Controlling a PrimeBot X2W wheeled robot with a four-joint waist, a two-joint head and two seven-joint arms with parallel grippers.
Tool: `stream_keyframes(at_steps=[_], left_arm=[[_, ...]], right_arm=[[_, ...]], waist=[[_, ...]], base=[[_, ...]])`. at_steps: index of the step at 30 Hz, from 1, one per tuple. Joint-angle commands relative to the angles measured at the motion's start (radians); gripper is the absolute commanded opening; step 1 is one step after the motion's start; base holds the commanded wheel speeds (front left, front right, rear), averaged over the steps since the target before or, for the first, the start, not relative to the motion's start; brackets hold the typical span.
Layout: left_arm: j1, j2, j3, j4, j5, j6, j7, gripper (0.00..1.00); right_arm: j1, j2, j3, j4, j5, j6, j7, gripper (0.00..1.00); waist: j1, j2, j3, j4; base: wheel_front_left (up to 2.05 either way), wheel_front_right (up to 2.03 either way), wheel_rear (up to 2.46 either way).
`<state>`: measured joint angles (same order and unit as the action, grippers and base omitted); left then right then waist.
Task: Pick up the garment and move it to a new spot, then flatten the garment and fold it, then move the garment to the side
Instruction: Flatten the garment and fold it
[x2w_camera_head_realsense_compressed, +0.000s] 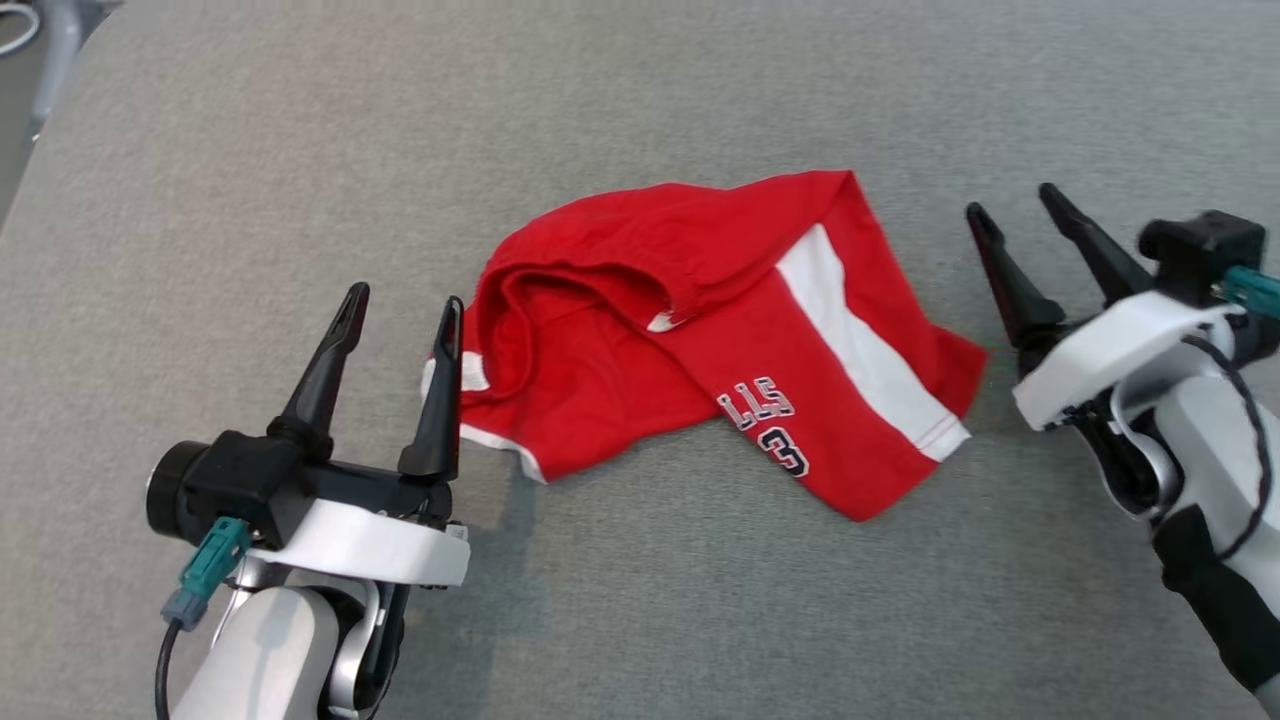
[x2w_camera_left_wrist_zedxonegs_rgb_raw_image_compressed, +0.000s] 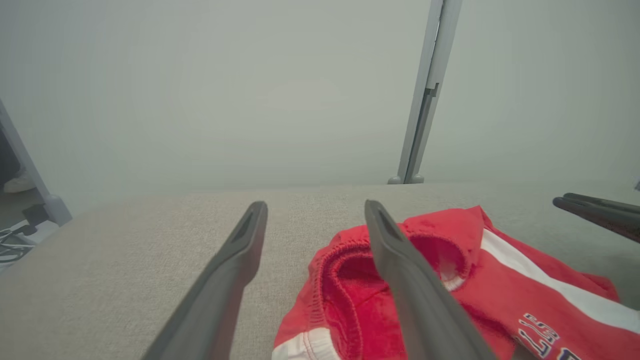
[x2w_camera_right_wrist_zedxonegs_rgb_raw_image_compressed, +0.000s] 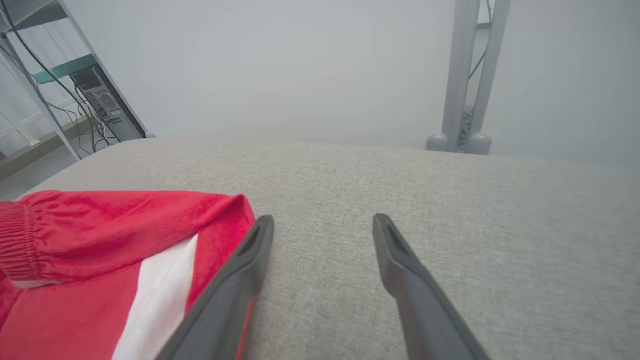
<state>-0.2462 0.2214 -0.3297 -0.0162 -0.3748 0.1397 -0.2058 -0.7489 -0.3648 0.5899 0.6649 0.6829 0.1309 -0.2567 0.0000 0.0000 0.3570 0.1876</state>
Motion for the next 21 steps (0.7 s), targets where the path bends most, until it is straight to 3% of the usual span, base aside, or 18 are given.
stream_keyframes(at_steps=[1,8,13,21], left_arm=[[0.014,0.014,0.009,-0.005,0.005,0.009,0.003,1.0],[0.06,0.054,0.017,-0.031,0.013,0.029,0.039,1.0],[0.101,0.071,0.017,-0.039,0.011,0.04,0.061,1.0],[0.183,0.082,0.004,-0.058,0.0,0.058,0.09,1.0]], right_arm=[[0.039,-0.002,-0.048,-0.024,-0.013,0.0,-0.01,1.0],[0.239,0.027,-0.318,-0.225,-0.197,0.0,-0.01,1.0],[0.373,0.064,-0.412,-0.358,-0.279,0.0,0.003,1.0],[0.628,0.183,-0.542,-0.668,-0.398,0.0,0.139,1.0]], waist=[[0.0,0.0,-0.034,-0.045],[0.0,0.0,-0.098,-0.137],[0.0,0.0,-0.138,-0.178],[0.0,0.0,-0.184,-0.218]], base=[[0.0,0.0,0.0],[0.0,0.0,0.0],[0.0,0.0,0.0],[0.0,0.0,0.0]])
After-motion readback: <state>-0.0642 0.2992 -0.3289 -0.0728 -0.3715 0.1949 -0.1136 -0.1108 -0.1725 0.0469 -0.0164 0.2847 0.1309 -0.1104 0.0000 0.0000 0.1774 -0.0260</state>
